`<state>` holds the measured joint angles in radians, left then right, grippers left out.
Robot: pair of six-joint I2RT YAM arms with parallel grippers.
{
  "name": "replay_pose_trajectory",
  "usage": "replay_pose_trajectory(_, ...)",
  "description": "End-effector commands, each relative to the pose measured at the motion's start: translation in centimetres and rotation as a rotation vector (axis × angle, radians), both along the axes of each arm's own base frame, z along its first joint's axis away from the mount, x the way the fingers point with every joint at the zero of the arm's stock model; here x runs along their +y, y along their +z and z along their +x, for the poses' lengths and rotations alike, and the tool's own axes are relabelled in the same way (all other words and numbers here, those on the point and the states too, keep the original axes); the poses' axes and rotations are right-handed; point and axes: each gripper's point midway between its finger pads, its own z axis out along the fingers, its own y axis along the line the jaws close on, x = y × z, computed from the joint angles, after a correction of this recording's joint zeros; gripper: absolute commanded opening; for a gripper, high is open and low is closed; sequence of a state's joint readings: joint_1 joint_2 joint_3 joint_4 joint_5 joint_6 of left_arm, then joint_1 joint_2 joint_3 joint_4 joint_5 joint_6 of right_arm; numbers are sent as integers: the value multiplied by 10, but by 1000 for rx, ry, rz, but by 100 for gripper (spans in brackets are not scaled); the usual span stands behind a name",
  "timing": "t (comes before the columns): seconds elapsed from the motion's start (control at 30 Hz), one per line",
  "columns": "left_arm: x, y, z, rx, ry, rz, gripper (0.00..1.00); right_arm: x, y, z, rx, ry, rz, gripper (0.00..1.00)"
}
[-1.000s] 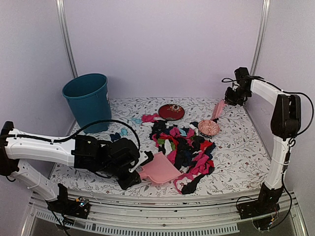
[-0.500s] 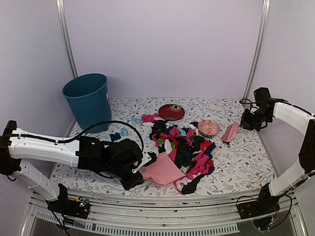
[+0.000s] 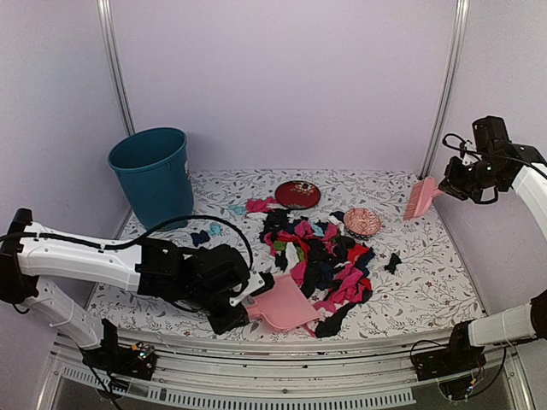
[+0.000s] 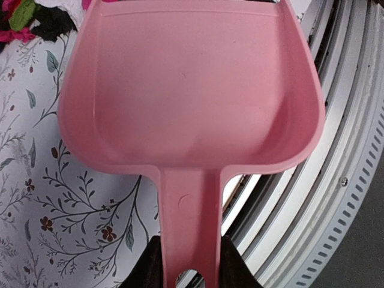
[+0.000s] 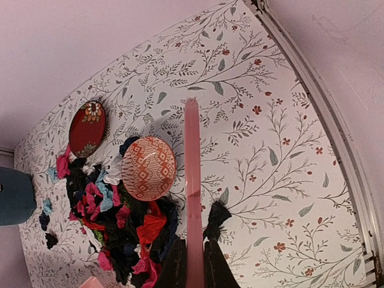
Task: Sweep away the paper scraps from the table
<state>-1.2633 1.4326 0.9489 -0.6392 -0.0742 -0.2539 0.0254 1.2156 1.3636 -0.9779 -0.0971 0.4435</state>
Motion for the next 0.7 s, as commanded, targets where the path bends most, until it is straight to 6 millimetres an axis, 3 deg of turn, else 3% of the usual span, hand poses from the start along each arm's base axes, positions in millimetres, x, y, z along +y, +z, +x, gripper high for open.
replay_pose_trajectory(0.0, 2, 19, -20, 49, -50, -23, 24, -16, -37, -9, 169, 13, -133, 1)
replay_pose_trajectory(0.17, 18, 3, -33, 111, -31, 118, 23, -15, -60, -16, 263, 44, -159, 2)
replay_pose_trajectory(0.4, 41, 4, -37, 147, 52, 231, 22, 0, -91, -23, 382, 176, -285, 2)
replay_pose_trajectory(0.57, 49, -8, -45, 187, 18, 291, 22, 33, -115, -26, 437, 288, -299, 2)
replay_pose_trajectory(0.67, 43, -15, -44, 185, -5, 303, 22, 66, -128, -33, 465, 392, -287, 2)
